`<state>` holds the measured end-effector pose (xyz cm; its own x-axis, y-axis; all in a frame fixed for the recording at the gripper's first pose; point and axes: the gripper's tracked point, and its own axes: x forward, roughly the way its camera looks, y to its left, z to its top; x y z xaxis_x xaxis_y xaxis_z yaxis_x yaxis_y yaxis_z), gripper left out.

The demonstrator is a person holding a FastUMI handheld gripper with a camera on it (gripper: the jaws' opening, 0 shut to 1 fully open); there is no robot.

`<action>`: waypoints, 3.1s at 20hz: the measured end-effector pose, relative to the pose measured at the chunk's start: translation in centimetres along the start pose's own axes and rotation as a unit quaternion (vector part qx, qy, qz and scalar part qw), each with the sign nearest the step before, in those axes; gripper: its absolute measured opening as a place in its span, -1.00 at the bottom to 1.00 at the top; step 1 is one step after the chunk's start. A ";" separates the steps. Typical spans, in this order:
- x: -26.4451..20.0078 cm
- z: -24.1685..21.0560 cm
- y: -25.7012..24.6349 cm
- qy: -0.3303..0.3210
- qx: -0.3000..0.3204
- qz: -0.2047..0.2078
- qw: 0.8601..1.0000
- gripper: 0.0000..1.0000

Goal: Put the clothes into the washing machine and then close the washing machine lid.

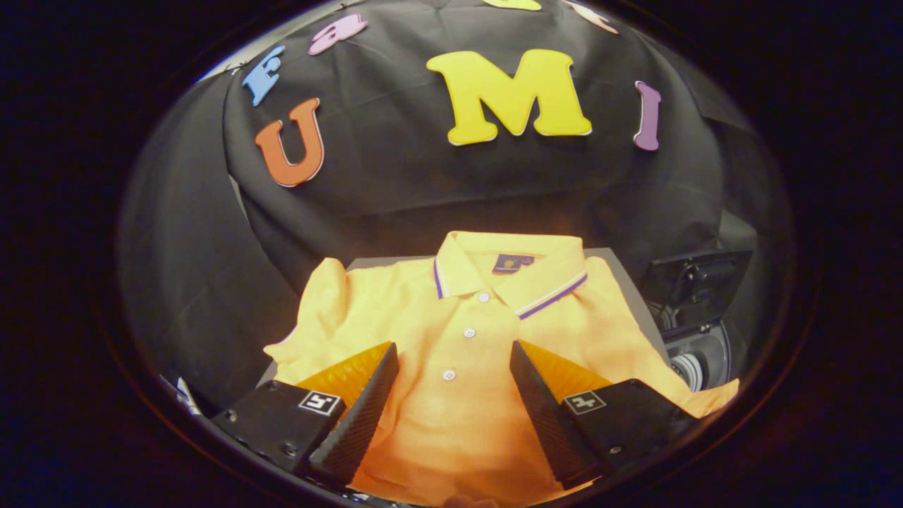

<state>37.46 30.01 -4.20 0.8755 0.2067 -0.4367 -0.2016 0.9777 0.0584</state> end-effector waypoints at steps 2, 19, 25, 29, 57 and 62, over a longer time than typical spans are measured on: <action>0.4 -0.4 -0.3 0.004 -0.014 -0.007 1.000 0.99; 1.1 -1.2 0.4 -0.009 -0.120 0.001 0.993 0.87; 1.0 -0.8 0.3 -0.011 -0.114 0.017 0.993 -0.84; 0.4 0.5 0.3 -0.004 -0.091 0.049 0.995 -0.92; -12.3 16.7 -20.2 -0.151 -0.020 -0.038 0.988 -0.92; -15.3 16.4 -26.9 -0.164 0.002 -0.087 0.983 -0.93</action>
<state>36.67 1.16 15.68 0.9910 0.0366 -0.1285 -0.0353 0.9993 0.0124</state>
